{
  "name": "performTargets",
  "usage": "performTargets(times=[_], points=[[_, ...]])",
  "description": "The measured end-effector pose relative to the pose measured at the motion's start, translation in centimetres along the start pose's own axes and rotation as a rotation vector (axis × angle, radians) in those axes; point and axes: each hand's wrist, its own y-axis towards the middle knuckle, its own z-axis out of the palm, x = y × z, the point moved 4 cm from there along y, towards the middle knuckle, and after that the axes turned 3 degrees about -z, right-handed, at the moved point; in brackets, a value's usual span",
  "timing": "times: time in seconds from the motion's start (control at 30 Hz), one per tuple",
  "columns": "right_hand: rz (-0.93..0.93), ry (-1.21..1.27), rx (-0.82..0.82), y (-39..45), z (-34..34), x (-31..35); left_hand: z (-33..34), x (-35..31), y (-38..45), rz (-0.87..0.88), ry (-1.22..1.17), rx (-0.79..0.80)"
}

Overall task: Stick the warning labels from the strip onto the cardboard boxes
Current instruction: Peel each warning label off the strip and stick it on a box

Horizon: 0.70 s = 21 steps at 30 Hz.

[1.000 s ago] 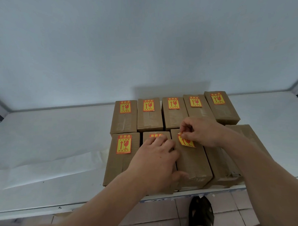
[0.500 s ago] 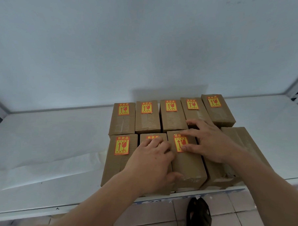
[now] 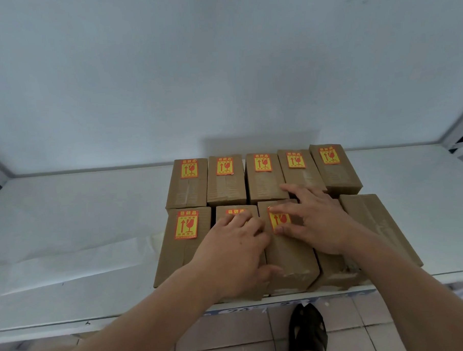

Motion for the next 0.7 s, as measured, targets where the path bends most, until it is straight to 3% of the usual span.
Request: performTargets(times=[0.23,0.7], points=[[-0.022,-0.080,0.027,0.4,0.3,0.6,0.2,0.4,-0.1,0.003,0.000,-0.004],[0.035,0.001,-0.032,-0.4,0.1,0.0,-0.6,1.0,-0.5,-0.016,-0.070,-0.027]])
